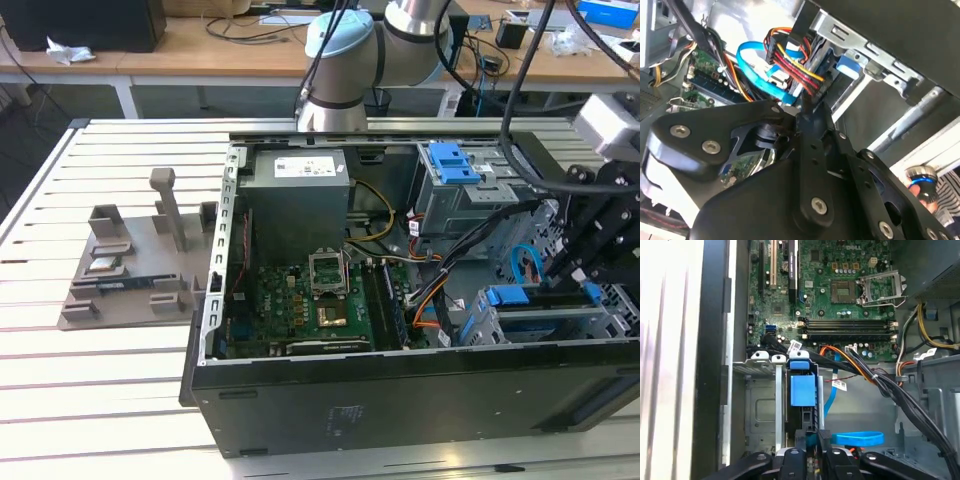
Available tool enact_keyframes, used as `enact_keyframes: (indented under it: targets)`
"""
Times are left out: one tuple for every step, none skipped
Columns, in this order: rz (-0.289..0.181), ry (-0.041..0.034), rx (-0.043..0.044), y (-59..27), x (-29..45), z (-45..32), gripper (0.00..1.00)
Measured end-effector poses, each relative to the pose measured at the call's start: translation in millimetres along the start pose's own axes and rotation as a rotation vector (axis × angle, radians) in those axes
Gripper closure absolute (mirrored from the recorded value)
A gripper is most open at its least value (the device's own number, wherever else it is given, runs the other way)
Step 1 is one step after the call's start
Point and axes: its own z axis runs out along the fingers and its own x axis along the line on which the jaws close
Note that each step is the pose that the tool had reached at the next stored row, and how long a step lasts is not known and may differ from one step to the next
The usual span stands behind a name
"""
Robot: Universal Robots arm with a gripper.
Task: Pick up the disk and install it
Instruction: 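Insert the second disk wire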
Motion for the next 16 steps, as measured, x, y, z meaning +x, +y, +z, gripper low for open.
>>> enact_keyframes:
  targets:
    - [0.0,0.0001,0.0,1.2,-0.4,-7.5,0.76]
    - [0.0,0.0003,0.0001,2.3,-1.4,-14.7,0.78]
    - [0.0,0.0001,0.0,3.6,-2.3,-22.8,0.85]
    - [0.0,0.0003,0.0,5.6,-2.8,-36.6,0.89]
    - [0.0,0.0004,0.0001,6.4,-3.0,-41.9,0.89]
    - [0.0,-0.0001,0.0,6.6,-3.0,-43.5,0.89]
    - [0.0,-0.0008,-0.0001,6.6,-3.0,-43.6,0.89]
    - [0.0,-0.0009,0.0,6.6,-3.0,-43.5,0.89]
    - [0.0,-0.0011,0.0,6.6,-3.0,-43.6,0.89]
    - [0.0,-0.001,0.0028,6.6,-3.0,-43.5,0.89]
    - [-0.001,-0.0008,0.0211,6.6,-3.0,-43.6,0.89]
    - [-0.001,-0.0014,0.0584,6.6,-3.0,-43.4,0.89]
    - [-0.002,-0.0015,0.072,6.7,-2.9,-43.4,0.89]
    - [-0.002,-0.0015,0.0737,6.6,-2.9,-43.4,0.89]
    - [-0.002,-0.0014,0.0749,6.6,-2.9,-43.4,0.89]
    - [-0.002,-0.0014,0.076,6.7,-3.0,-43.4,0.89]
